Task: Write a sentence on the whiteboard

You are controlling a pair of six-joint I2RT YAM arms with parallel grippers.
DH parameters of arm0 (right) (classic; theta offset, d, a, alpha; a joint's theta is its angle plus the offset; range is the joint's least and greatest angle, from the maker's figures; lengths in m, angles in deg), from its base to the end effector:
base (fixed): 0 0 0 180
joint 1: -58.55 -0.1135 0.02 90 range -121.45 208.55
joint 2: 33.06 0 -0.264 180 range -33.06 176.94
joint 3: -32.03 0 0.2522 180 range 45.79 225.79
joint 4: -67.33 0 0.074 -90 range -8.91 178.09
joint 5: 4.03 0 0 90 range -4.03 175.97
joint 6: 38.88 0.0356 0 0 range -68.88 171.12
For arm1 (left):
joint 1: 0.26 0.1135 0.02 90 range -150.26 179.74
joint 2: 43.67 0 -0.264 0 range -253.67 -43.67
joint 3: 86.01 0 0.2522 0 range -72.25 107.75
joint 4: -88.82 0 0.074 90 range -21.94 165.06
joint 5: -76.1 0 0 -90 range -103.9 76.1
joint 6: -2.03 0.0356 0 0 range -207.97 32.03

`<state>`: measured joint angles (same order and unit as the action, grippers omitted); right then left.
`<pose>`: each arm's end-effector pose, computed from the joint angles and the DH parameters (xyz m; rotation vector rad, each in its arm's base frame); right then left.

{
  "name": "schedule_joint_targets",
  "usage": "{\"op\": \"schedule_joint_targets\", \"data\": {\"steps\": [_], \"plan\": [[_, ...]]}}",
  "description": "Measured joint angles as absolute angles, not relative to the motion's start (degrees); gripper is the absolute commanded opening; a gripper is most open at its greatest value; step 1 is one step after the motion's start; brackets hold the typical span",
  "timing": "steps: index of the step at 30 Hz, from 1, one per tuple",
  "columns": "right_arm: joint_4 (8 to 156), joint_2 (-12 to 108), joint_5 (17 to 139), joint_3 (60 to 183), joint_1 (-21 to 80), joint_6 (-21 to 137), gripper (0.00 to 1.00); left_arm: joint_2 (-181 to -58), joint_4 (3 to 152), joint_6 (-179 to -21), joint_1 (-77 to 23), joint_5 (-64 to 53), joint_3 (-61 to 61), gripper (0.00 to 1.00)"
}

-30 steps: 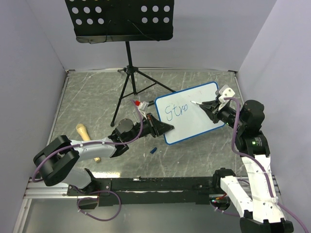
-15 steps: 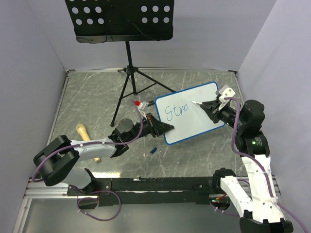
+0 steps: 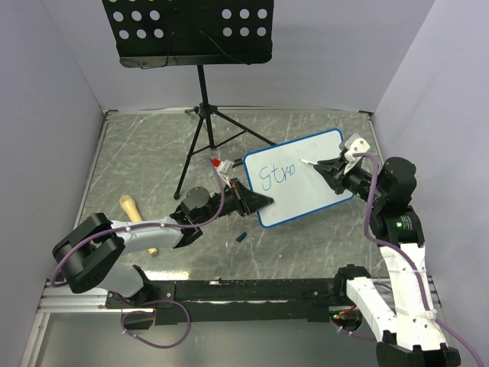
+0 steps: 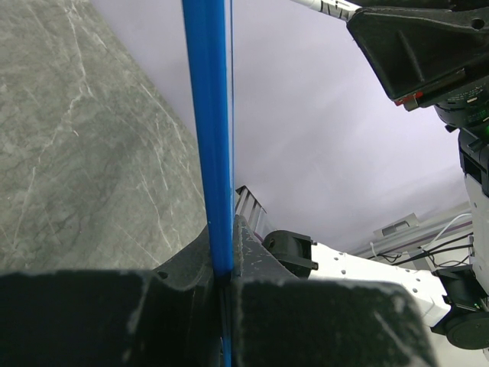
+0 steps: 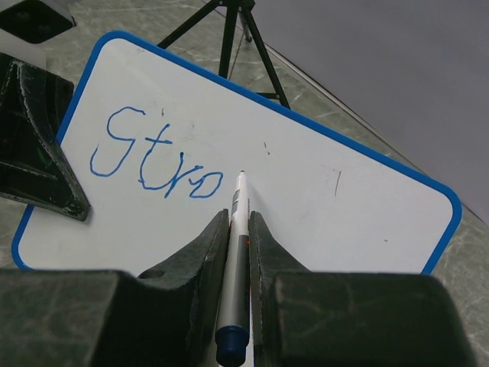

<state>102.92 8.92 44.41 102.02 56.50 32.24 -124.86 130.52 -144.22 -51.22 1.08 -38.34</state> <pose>0.1452 0.0288 0.3952 -0.8129 1.4758 0.3953 0.1800 -0.2366 0.2505 0.1751 1.6711 -1.6727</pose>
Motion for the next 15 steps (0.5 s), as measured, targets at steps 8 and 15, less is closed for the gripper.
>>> {"op": "schedule_joint_targets", "data": {"steps": [8, 15], "plan": [[102.9, 9.1, 44.3, 102.0, 56.6, 32.2, 0.00, -124.8, 130.5, -144.2, -51.2, 1.1, -38.3, 0.01], [102.9, 9.8, 44.1, 102.0, 56.6, 31.9, 0.00, -124.8, 130.5, -144.2, -50.9, 1.2, -38.3, 0.01]]}}
